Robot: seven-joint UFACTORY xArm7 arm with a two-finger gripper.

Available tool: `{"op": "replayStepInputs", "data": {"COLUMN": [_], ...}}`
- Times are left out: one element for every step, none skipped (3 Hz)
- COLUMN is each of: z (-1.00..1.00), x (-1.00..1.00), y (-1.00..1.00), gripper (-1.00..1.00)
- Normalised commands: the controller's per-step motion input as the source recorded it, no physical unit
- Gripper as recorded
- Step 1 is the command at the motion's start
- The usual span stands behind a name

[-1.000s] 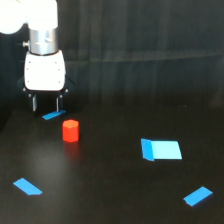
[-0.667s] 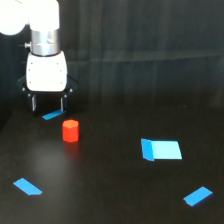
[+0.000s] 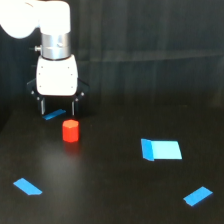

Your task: Pick up the red object from the table

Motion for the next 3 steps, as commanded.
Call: {"op": "replayStepInputs", "data": {"z": [0.05,0.03,0.05], "x": [0.74,0.36,0.09], "y": [-0.61,-0.66,-0.62], "gripper": [0.95,1.0,0.89]}}
